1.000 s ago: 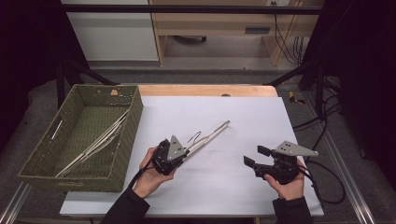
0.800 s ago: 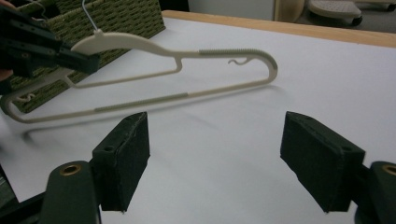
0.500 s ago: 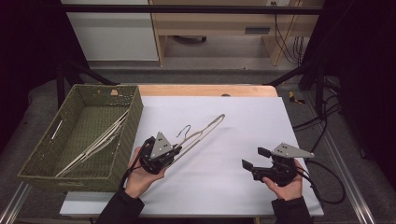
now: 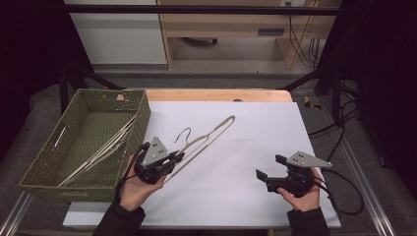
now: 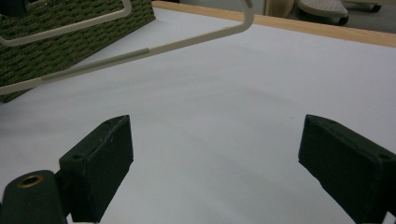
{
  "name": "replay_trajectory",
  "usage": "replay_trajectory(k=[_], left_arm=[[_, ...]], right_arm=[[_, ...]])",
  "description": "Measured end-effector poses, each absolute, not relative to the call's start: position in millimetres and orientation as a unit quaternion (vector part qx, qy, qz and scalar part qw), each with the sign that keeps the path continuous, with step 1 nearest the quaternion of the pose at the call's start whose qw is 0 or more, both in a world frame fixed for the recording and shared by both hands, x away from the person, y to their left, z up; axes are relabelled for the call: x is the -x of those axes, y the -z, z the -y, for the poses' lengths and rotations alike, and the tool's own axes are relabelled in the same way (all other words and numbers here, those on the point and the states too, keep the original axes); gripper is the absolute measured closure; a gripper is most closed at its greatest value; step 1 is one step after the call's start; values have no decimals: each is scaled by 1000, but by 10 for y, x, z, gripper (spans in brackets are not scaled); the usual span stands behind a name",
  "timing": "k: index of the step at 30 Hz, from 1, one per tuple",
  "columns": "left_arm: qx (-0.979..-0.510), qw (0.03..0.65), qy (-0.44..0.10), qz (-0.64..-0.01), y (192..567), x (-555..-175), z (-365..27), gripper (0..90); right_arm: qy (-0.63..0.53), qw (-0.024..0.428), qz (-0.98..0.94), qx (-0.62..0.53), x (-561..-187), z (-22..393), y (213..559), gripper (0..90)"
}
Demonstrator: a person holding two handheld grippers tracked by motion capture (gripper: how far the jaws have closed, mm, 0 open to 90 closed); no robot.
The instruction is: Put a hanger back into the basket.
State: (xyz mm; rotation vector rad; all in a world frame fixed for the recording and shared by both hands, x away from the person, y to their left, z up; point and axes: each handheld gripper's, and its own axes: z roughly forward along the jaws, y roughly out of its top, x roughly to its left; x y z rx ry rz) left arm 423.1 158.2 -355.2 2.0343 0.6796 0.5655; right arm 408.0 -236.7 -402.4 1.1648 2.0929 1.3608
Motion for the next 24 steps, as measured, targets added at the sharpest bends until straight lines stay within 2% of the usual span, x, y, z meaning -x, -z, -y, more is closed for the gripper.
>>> replay_trajectory(k=[10, 24], left_arm=[[-814, 469, -221, -261, 3310, -4143, -1657, 859], [-818, 466, -230, -247, 2868, -4179, -1897, 859]], right_arm=[[-499, 192, -736, -415, -4074, 2449, 3988, 61], [-499, 209, -731, -416, -4057, 2469, 3967, 33]])
